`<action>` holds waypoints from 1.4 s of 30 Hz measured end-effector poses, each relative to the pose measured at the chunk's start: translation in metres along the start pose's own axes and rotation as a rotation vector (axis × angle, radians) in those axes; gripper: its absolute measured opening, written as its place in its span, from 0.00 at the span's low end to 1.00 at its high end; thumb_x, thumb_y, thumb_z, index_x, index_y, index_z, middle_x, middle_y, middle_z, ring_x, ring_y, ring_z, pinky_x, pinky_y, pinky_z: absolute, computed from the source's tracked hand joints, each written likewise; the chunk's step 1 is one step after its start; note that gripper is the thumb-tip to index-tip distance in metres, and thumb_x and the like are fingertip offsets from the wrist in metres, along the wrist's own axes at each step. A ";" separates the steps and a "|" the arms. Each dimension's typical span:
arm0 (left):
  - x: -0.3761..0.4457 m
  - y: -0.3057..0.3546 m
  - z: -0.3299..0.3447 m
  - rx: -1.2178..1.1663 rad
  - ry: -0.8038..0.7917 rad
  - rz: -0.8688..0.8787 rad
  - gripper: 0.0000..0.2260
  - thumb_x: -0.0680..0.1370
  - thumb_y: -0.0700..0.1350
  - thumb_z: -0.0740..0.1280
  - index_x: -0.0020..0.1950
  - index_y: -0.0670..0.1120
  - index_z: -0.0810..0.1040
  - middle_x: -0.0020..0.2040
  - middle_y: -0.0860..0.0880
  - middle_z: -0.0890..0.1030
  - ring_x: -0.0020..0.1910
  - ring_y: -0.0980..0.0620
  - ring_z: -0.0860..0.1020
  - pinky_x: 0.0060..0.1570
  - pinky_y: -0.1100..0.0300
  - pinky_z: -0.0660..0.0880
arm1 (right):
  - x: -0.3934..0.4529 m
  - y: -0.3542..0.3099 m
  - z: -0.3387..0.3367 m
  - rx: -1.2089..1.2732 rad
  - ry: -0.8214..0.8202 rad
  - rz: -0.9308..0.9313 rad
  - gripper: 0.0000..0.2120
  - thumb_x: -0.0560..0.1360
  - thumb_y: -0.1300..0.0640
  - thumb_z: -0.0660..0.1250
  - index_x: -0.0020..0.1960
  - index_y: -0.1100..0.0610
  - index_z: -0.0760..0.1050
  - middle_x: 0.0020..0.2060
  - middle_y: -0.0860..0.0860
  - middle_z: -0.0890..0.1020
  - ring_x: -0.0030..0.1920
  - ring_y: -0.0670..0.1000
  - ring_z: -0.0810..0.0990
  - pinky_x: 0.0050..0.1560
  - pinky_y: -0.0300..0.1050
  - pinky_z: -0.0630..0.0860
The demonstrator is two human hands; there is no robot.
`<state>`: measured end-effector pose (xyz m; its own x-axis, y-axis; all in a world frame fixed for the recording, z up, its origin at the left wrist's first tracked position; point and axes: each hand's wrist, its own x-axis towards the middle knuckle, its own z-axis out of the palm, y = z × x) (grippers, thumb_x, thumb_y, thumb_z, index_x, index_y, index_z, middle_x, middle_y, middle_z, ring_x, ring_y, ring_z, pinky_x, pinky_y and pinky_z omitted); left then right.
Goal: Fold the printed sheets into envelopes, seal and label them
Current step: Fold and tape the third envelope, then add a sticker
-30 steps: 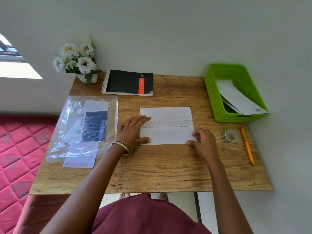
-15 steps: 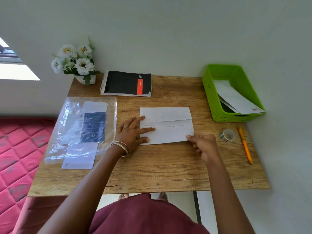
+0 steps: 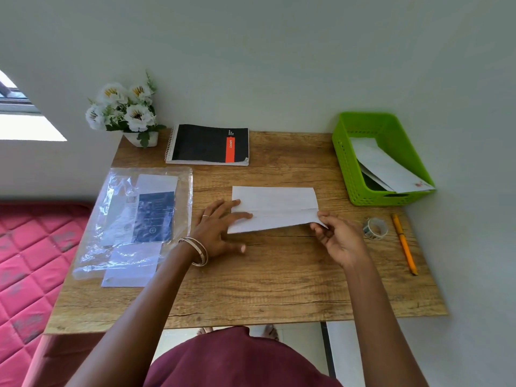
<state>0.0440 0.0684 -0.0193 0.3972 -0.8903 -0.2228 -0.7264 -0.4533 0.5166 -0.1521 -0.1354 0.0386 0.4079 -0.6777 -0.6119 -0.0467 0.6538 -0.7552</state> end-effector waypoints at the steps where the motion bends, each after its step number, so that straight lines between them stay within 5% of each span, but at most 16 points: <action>1: -0.001 0.001 -0.001 -0.111 0.069 -0.029 0.27 0.68 0.66 0.66 0.65 0.68 0.62 0.75 0.56 0.57 0.75 0.49 0.50 0.70 0.39 0.50 | 0.001 0.000 -0.001 0.040 -0.036 0.020 0.05 0.76 0.70 0.61 0.45 0.67 0.75 0.38 0.62 0.80 0.29 0.53 0.83 0.27 0.37 0.78; 5: 0.001 0.011 0.001 -0.424 0.422 -0.210 0.13 0.76 0.48 0.66 0.60 0.53 0.72 0.60 0.49 0.77 0.58 0.50 0.75 0.59 0.48 0.73 | 0.004 -0.003 -0.007 0.181 -0.186 0.077 0.07 0.79 0.67 0.58 0.48 0.69 0.73 0.42 0.67 0.83 0.41 0.59 0.85 0.36 0.43 0.82; 8: 0.005 0.017 0.008 -0.435 0.503 -0.300 0.16 0.75 0.47 0.67 0.62 0.48 0.71 0.59 0.47 0.79 0.56 0.48 0.77 0.56 0.51 0.75 | 0.009 -0.004 -0.008 0.129 -0.225 0.047 0.06 0.74 0.69 0.63 0.50 0.70 0.74 0.46 0.67 0.82 0.46 0.60 0.85 0.42 0.47 0.83; 11: 0.011 0.023 0.008 -0.470 0.563 -0.356 0.20 0.73 0.46 0.70 0.61 0.49 0.67 0.57 0.48 0.79 0.54 0.47 0.78 0.54 0.47 0.76 | 0.015 -0.005 0.000 0.031 -0.179 -0.013 0.06 0.71 0.69 0.68 0.48 0.69 0.76 0.41 0.64 0.84 0.40 0.57 0.85 0.38 0.43 0.82; 16: 0.017 0.029 0.004 -0.375 0.572 -0.370 0.29 0.72 0.44 0.71 0.67 0.54 0.59 0.59 0.47 0.76 0.53 0.47 0.76 0.57 0.44 0.75 | 0.039 0.000 0.020 -0.294 0.049 -0.167 0.05 0.73 0.67 0.70 0.44 0.62 0.74 0.38 0.62 0.81 0.29 0.52 0.82 0.26 0.40 0.76; 21: 0.017 0.028 0.007 -0.336 0.580 -0.359 0.31 0.73 0.44 0.70 0.68 0.55 0.55 0.58 0.46 0.75 0.53 0.46 0.76 0.59 0.42 0.72 | 0.051 0.015 0.036 -0.920 0.231 -0.490 0.18 0.70 0.54 0.74 0.56 0.57 0.72 0.48 0.53 0.79 0.47 0.53 0.78 0.47 0.50 0.77; 27: 0.017 0.022 0.006 -0.550 0.592 -0.364 0.30 0.73 0.42 0.71 0.69 0.54 0.59 0.55 0.48 0.79 0.53 0.50 0.78 0.58 0.47 0.73 | 0.058 0.014 0.035 -0.776 0.141 -0.441 0.38 0.62 0.48 0.79 0.67 0.50 0.65 0.58 0.54 0.74 0.55 0.54 0.75 0.53 0.53 0.78; 31: 0.018 0.016 0.005 -0.577 0.572 -0.360 0.18 0.72 0.44 0.72 0.60 0.51 0.74 0.52 0.52 0.81 0.50 0.53 0.79 0.54 0.49 0.77 | 0.056 0.005 0.026 -0.713 0.011 -0.467 0.23 0.65 0.58 0.78 0.56 0.55 0.74 0.46 0.47 0.77 0.44 0.44 0.76 0.35 0.29 0.72; 39: 0.015 0.017 -0.004 -0.580 0.534 -0.255 0.09 0.69 0.41 0.74 0.47 0.49 0.81 0.48 0.53 0.80 0.45 0.57 0.76 0.41 0.69 0.70 | 0.066 0.005 0.005 -0.762 -0.079 -0.484 0.17 0.62 0.58 0.80 0.46 0.56 0.78 0.49 0.56 0.80 0.50 0.57 0.78 0.46 0.48 0.77; 42: 0.013 0.013 -0.007 -0.577 0.513 -0.229 0.08 0.69 0.41 0.74 0.44 0.51 0.82 0.49 0.55 0.81 0.48 0.61 0.76 0.43 0.74 0.68 | 0.062 0.003 0.002 -0.750 -0.086 -0.521 0.20 0.61 0.59 0.81 0.45 0.54 0.72 0.46 0.52 0.79 0.46 0.53 0.77 0.46 0.45 0.75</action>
<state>0.0435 0.0513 -0.0094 0.8109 -0.5839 -0.0400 -0.2469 -0.4033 0.8811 -0.1254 -0.1749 -0.0018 0.6087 -0.7783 -0.1543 -0.4055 -0.1380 -0.9036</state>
